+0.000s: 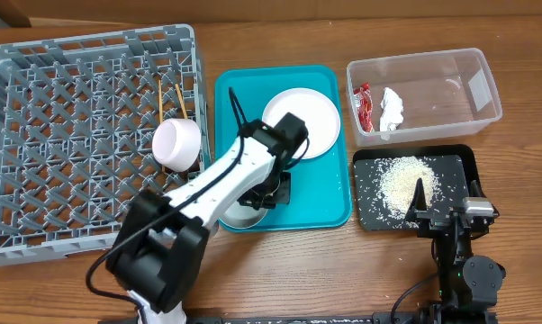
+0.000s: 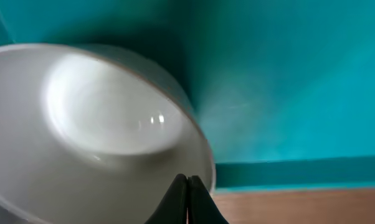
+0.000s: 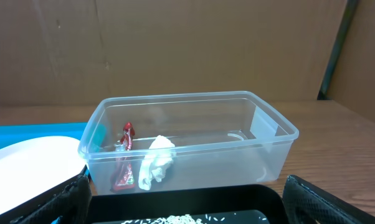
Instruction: Sort waste into correct bins and load items into the dishwasher
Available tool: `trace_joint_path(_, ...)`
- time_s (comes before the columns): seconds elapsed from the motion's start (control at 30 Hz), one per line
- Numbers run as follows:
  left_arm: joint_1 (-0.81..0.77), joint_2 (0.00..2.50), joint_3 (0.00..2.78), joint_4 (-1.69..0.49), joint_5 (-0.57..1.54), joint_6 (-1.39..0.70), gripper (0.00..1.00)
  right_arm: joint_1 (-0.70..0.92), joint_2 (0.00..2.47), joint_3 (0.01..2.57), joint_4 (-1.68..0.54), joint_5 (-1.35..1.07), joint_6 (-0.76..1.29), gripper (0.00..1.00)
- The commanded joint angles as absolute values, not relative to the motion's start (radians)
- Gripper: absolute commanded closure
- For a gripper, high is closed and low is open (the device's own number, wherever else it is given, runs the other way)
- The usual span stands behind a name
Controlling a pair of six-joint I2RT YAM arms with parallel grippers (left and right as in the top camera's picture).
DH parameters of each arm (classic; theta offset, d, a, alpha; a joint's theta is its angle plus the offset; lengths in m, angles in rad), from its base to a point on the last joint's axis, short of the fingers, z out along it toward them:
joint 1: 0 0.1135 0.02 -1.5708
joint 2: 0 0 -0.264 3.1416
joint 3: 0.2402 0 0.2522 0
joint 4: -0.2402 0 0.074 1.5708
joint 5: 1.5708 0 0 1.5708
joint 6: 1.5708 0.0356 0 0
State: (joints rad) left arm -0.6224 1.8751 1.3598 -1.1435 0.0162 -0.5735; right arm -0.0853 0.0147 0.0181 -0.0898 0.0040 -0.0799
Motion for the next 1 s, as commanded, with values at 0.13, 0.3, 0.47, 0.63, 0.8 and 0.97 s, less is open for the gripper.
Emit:
trace_joint_path(0.13, -0.635, 1.91, 1.345, -1.03, 0.053, -0.52, 0.96, -0.086, 0.007, 0.008, -0.084, 0.005, -0.083, 0.0)
trace_joint_path(0.3, -0.686, 1.91, 1.346, -0.941, 0.157, -0.385, 0.96, -0.086, 0.007, 0.008, -0.084, 0.005, -0.083, 0.0)
trace_joint_path(0.47, -0.696, 1.906, 1.393, -1.028, 0.081, -0.396, 0.96, -0.086, 0.007, 0.008, -0.084, 0.005, -0.083, 0.0)
trace_joint_path(0.63, -0.636, 1.867, 1.474, -1.213, -0.077, -0.546, 0.86, -0.086, 0.007, 0.008, -0.084, 0.005, -0.083, 0.0)
trace_joint_path(0.8, -0.516, 1.822, 1.472, -1.242, -0.05, -0.562, 0.52, -0.086, 0.007, 0.008, -0.084, 0.005, -0.083, 0.0)
trace_joint_path(0.97, -0.476, 1.826, 1.388, -1.209, -0.032, -0.557, 0.62, -0.086, 0.007, 0.008, -0.084, 0.005, -0.083, 0.0)
